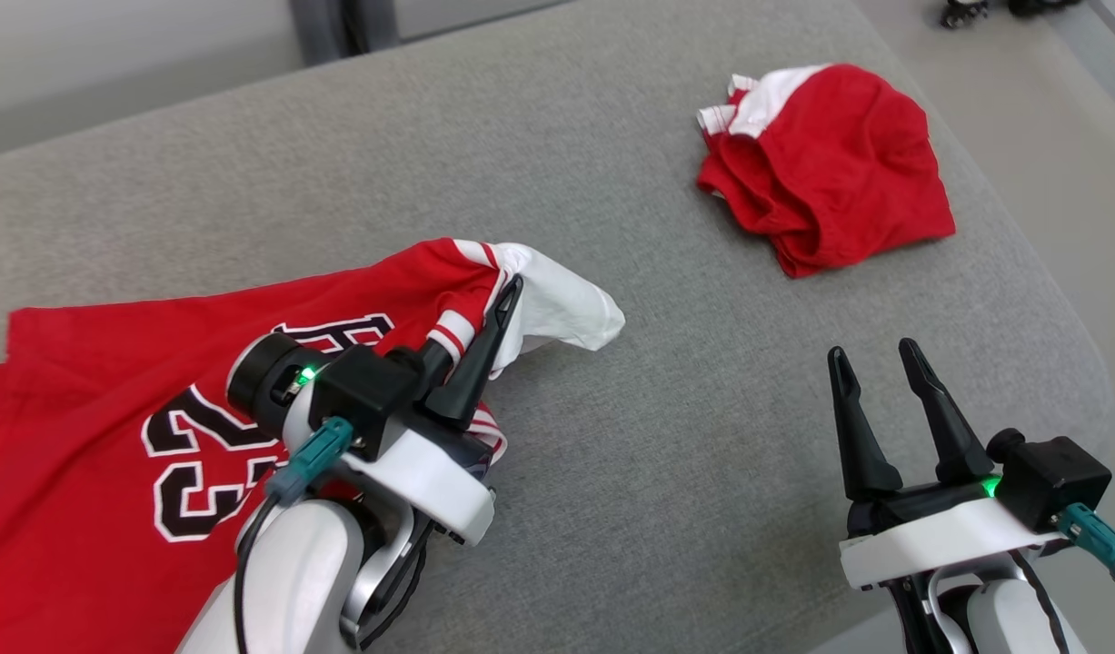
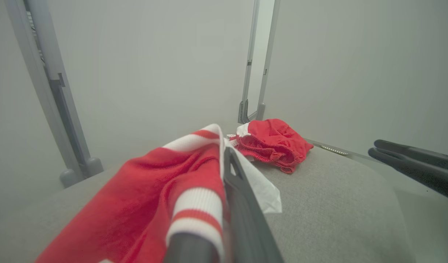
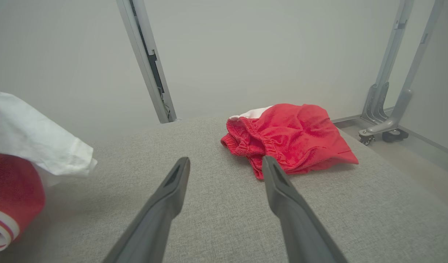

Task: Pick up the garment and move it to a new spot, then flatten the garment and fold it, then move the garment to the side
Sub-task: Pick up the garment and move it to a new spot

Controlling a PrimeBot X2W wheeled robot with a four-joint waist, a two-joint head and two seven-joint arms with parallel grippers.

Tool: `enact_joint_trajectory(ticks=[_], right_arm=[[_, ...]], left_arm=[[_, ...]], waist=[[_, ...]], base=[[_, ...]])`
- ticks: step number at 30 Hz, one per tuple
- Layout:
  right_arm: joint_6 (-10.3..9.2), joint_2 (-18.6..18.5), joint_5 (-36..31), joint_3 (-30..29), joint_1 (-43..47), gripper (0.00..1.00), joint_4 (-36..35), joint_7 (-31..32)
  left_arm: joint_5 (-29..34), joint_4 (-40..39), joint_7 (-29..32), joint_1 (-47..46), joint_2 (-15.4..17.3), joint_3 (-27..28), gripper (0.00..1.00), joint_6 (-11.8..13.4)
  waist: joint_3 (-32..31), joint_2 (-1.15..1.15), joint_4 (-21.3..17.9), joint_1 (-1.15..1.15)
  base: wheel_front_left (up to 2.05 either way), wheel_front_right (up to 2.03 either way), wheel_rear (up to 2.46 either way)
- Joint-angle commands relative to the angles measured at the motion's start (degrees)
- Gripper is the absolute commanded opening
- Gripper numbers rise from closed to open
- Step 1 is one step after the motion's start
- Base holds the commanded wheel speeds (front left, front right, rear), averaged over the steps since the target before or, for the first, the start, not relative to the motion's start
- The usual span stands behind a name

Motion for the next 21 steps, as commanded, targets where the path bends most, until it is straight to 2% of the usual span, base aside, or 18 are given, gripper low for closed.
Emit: enact_joint_trajectory(ticks=[1, 4, 5, 6, 7, 11, 16, 21], right_arm=[[0.01, -0.1, 0.6, 0.2, -1.0, 1.00, 0.6, -0.8], [0.01, -0.1, 1.0, 0.7, -1.5, 1.00, 1.2, -1.4], [0.01, -0.1, 1.1, 0.8, -1.6, 1.00, 1.4, -1.6], [0.01, -0.2, 1.1, 0.8, -1.8, 1.00, 1.7, -1.6], [0.01, -0.2, 1.2, 0.8, -2.2, 1.00, 1.9, -1.8], [0.01, -0.2, 0.8, 0.5, -2.7, 1.00, 2.5, -2.1], [0.01, -0.2, -0.5, -0.3, -3.1, 1.00, 3.1, -1.9], [0.01, -0.2, -2.3, -1.6, -3.0, 1.00, 2.8, -1.0]], left_arm=[[-0.2, 2.4, 0.1, -1.7, -0.1, -0.4, 0.00, -0.6], [-0.6, 6.5, -0.6, -3.1, -1.1, -1.0, 0.00, -1.0], [-0.5, 7.7, -0.7, -3.4, -1.2, -1.5, 0.18, -1.3], [-0.5, 8.7, -1.1, -3.8, -1.6, -1.8, 0.71, -1.2], [-0.1, 9.8, -1.4, -4.2, -1.7, -2.1, 1.00, -1.2], [0.0, 11.5, -2.9, -5.0, -2.6, -3.0, 1.00, -1.6], [-0.8, 11.7, -4.7, -3.7, -2.9, -4.1, 1.00, -2.0], [-1.5, 9.8, -6.9, -1.0, -2.3, -3.1, 1.00, -0.5]], waist=[[2.8, 0.00, -2.4, 0.00], [3.7, 0.00, -2.3, 0.00], [4.0, 0.00, -2.1, 0.00], [4.2, 0.00, -1.8, 0.00], [4.4, 0.00, -1.5, 0.00], [4.5, 0.00, 0.0, 0.00], [3.5, 0.00, 3.7, 0.00], [1.5, 0.00, 8.3, 0.00]], base=[[0.00, 0.00, 0.00], [0.00, 0.00, 0.00], [0.00, 0.00, 0.00], [0.00, 0.00, 0.00], [0.00, 0.00, 0.00], [0.00, 0.00, 0.00], [0.00, 0.00, 0.00], [0.00, 0.00, 0.00]])
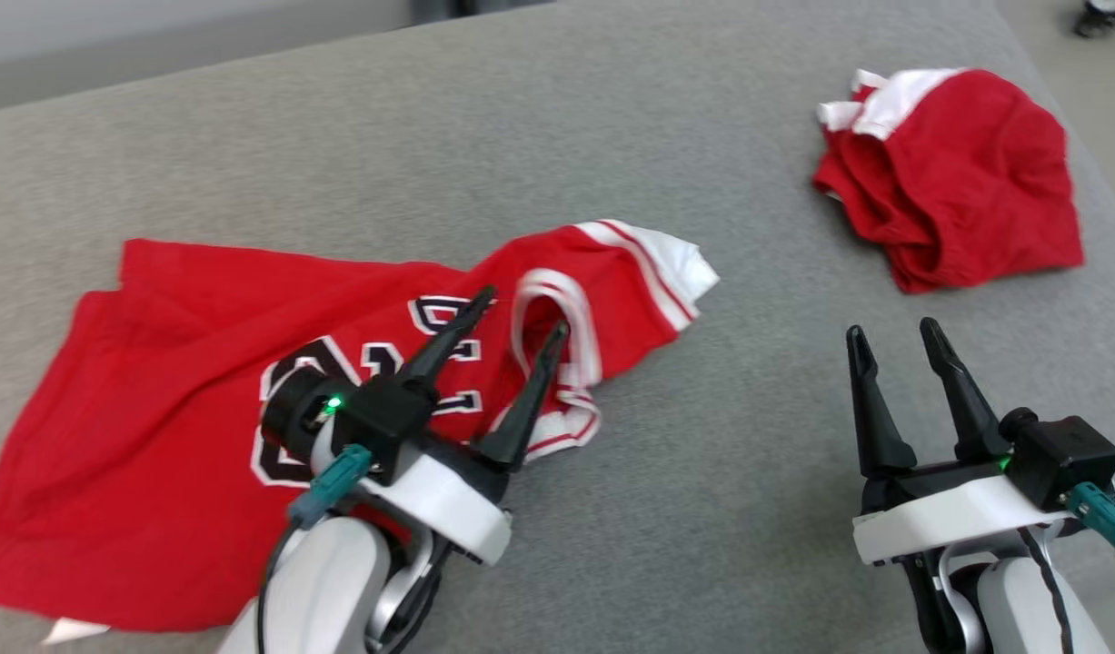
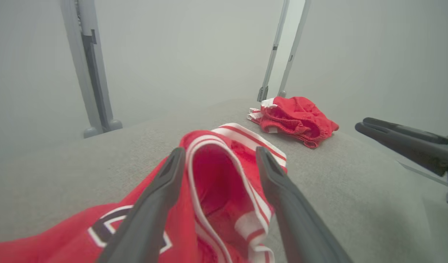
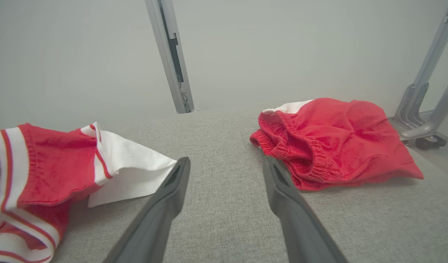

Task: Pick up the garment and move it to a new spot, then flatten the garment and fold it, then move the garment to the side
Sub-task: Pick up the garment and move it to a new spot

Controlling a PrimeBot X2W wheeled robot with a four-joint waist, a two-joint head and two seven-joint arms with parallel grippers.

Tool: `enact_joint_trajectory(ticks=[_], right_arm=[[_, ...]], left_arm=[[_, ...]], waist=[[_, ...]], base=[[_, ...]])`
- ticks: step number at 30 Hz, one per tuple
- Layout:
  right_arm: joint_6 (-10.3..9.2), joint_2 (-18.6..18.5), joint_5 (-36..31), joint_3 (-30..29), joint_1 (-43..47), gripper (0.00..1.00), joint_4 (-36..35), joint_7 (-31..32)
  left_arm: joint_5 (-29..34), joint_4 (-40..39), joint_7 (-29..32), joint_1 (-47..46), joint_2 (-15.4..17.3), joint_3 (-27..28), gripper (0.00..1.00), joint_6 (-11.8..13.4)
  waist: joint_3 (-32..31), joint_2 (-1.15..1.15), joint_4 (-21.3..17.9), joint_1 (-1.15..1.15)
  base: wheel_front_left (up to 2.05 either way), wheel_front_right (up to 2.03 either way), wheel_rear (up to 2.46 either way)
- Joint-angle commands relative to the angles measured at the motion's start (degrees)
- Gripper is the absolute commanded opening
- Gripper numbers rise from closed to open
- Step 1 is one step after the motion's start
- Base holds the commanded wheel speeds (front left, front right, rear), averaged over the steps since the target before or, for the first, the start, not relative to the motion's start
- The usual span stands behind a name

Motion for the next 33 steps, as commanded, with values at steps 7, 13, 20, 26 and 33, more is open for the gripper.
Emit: enact_joint_trajectory(ticks=[7, 13, 20, 26, 33], right_arm=[[0.01, -0.3, -2.6, -2.0, 0.9, 1.00, -2.0, 2.0], [0.01, -0.3, -4.1, -3.2, 2.3, 1.00, -3.5, 3.6], [0.01, -0.3, -6.1, -3.8, 4.3, 1.00, -5.2, 5.7], [0.01, -0.3, -6.8, -4.0, 6.1, 1.00, -5.9, 6.6], [0.01, -0.3, -6.6, -4.5, 8.7, 1.00, -6.0, 7.3]], left_arm=[[-1.9, -2.7, -3.6, 3.9, 2.5, 5.5, 1.00, 3.9], [-3.3, -4.4, -6.4, 6.8, 4.3, 11.6, 1.00, 7.7], [-4.0, -5.5, -7.8, 10.8, 6.9, 18.2, 1.00, 8.9], [-4.2, -6.1, -7.9, 14.6, 8.1, 20.6, 1.00, 8.0], [-3.7, -6.4, -8.0, 18.8, 8.0, 19.9, 1.00, 7.9]], waist=[[-4.4, 0.00, 8.3, 0.00], [-7.0, 0.00, 12.3, 0.00], [-10.4, 0.00, 15.7, 0.00], [-12.9, 0.00, 16.7, 0.00], [-15.9, 0.00, 16.7, 0.00]], base=[[0.00, 0.00, 0.00], [0.00, 0.00, 0.00], [0.00, 0.00, 0.00], [0.00, 0.00, 0.00], [0.00, 0.00, 0.00]])
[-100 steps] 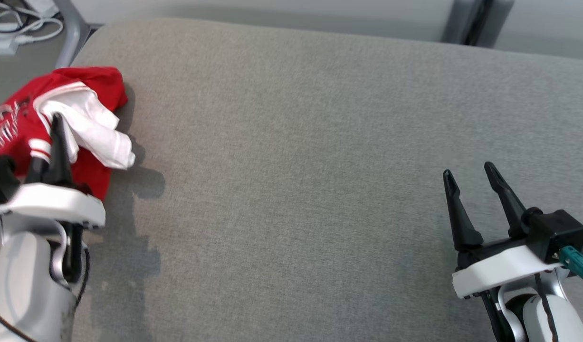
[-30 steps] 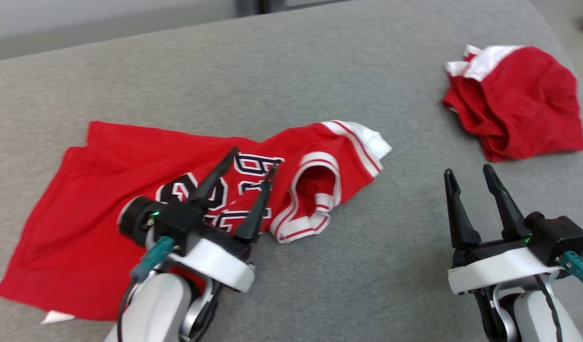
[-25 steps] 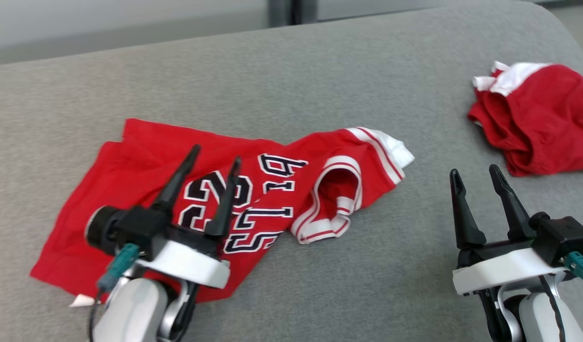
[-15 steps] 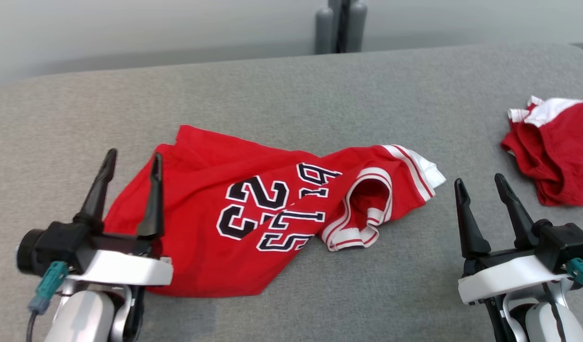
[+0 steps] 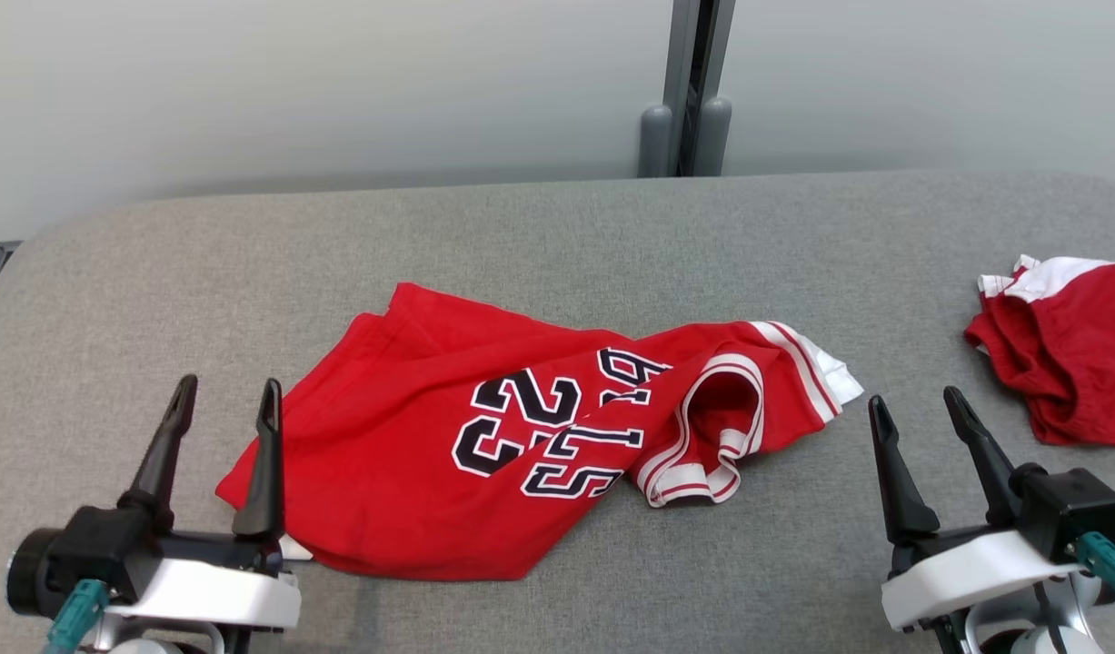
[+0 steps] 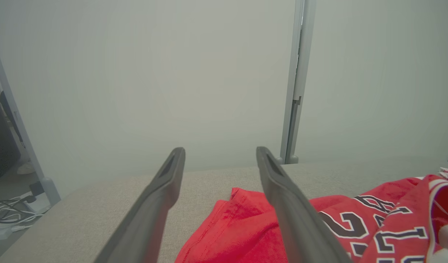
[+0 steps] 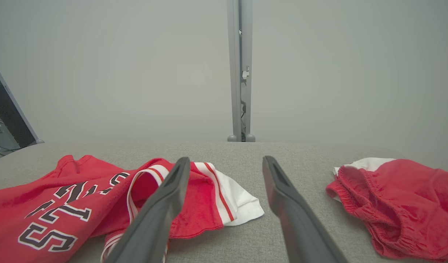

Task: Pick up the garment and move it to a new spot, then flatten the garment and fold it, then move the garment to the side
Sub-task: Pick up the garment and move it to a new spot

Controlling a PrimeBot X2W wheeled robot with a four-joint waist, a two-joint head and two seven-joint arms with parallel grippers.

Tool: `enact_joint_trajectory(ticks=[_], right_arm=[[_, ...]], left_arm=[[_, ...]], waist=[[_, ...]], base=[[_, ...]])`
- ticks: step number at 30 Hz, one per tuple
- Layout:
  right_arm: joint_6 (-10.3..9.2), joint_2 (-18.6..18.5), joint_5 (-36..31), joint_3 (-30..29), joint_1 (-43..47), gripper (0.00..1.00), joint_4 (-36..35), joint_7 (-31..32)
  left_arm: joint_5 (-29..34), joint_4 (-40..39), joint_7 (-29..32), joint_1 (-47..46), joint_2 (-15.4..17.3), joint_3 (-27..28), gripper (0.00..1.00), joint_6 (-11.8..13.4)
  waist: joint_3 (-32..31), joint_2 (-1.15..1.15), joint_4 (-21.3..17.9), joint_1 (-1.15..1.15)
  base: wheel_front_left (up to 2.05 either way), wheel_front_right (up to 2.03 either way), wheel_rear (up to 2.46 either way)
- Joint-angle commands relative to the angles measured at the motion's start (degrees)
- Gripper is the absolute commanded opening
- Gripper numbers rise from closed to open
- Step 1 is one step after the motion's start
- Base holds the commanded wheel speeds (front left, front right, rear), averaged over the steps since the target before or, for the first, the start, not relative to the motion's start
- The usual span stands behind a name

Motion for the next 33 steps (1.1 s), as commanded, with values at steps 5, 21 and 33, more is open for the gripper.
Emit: enact_joint_trajectory(ticks=[5, 21, 33], right_arm=[[0.01, -0.3, 0.3, -0.9, 3.0, 1.00, -0.5, 0.7], [0.01, -0.3, 0.9, -1.5, 7.7, 1.00, -2.9, 2.5], [0.01, -0.3, 1.2, -1.4, 8.2, 1.00, -3.8, 3.0]], left_arm=[[-0.3, 0.3, 0.7, 2.6, -0.2, -1.2, 1.00, -0.2], [-0.4, -0.8, 3.1, 6.3, 0.5, -2.3, 1.00, 1.3], [-0.6, -1.5, 3.2, 6.4, 0.7, -2.6, 1.00, 2.1]], waist=[[-3.0, 0.00, -0.3, 0.00], [-6.6, 0.00, -0.3, 0.00], [-6.4, 0.00, -0.3, 0.00]], base=[[0.00, 0.00, 0.00], [0.00, 0.00, 0.00], [0.00, 0.00, 0.00]])
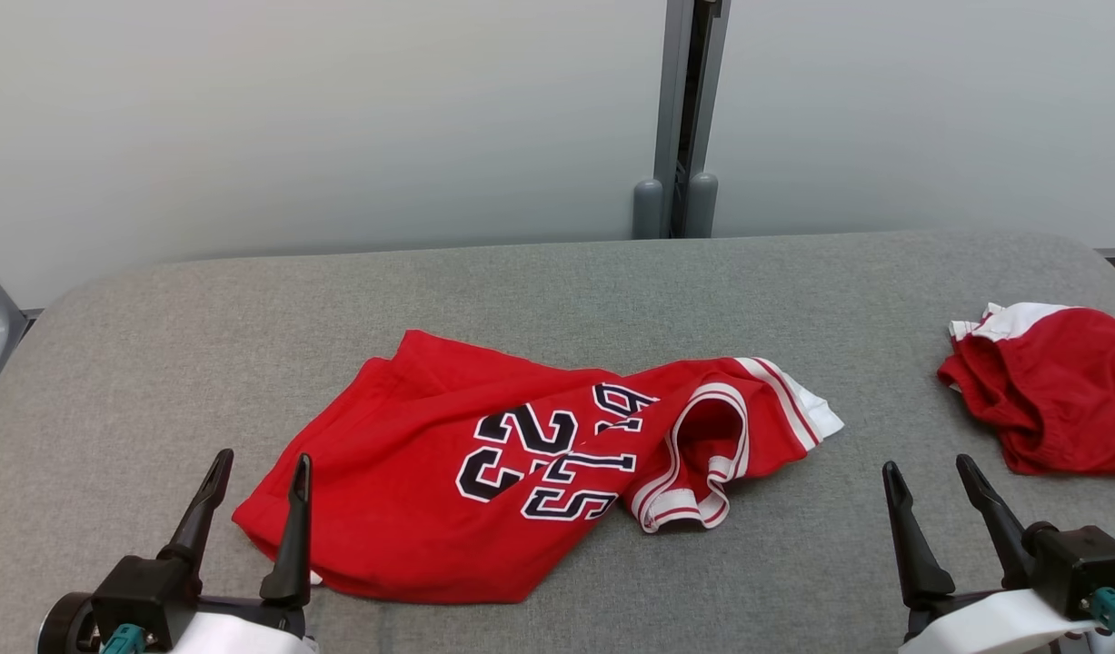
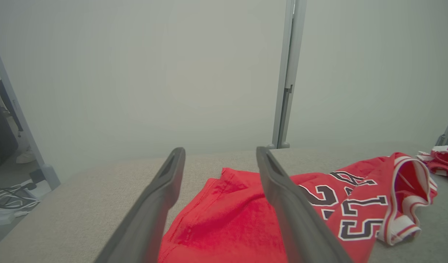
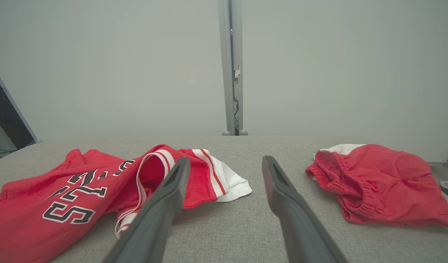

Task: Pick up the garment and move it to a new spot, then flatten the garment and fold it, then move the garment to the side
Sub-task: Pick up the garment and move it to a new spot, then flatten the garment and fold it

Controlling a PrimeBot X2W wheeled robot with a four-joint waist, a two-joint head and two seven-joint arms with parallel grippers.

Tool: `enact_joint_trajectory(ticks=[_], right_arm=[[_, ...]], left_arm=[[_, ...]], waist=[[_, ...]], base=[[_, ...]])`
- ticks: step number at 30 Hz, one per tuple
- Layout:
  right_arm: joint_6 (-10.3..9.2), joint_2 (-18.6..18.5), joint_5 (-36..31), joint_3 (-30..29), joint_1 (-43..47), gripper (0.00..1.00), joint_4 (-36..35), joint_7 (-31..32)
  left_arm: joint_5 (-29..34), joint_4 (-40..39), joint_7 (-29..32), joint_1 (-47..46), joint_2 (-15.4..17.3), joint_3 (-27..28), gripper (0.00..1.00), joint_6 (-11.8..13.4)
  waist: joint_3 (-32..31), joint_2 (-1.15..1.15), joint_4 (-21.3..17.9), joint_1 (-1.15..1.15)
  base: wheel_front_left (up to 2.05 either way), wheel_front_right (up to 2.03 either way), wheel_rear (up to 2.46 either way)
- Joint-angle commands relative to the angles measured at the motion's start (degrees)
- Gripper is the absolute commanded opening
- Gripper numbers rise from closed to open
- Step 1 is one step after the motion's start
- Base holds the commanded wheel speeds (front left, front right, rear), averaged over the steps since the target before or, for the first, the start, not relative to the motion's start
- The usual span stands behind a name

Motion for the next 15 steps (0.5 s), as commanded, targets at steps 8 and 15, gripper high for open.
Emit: enact_joint_trajectory(ticks=[8, 15], right_arm=[[0.01, -0.3, 0.3, 0.0, 0.5, 1.00, -0.5, 0.1], [0.01, -0.3, -0.1, 0.4, -0.1, 1.00, -0.7, 0.3]], left_arm=[[-0.2, -0.5, -0.4, -0.2, 0.5, 0.0, 1.00, 0.9], [-0.3, -0.4, -0.5, -0.8, 0.6, -0.1, 1.00, 1.1]], waist=[[0.3, 0.00, 0.0, 0.00], [0.6, 0.00, 0.4, 0.00]], base=[[0.00, 0.00, 0.00], [0.00, 0.00, 0.00]])
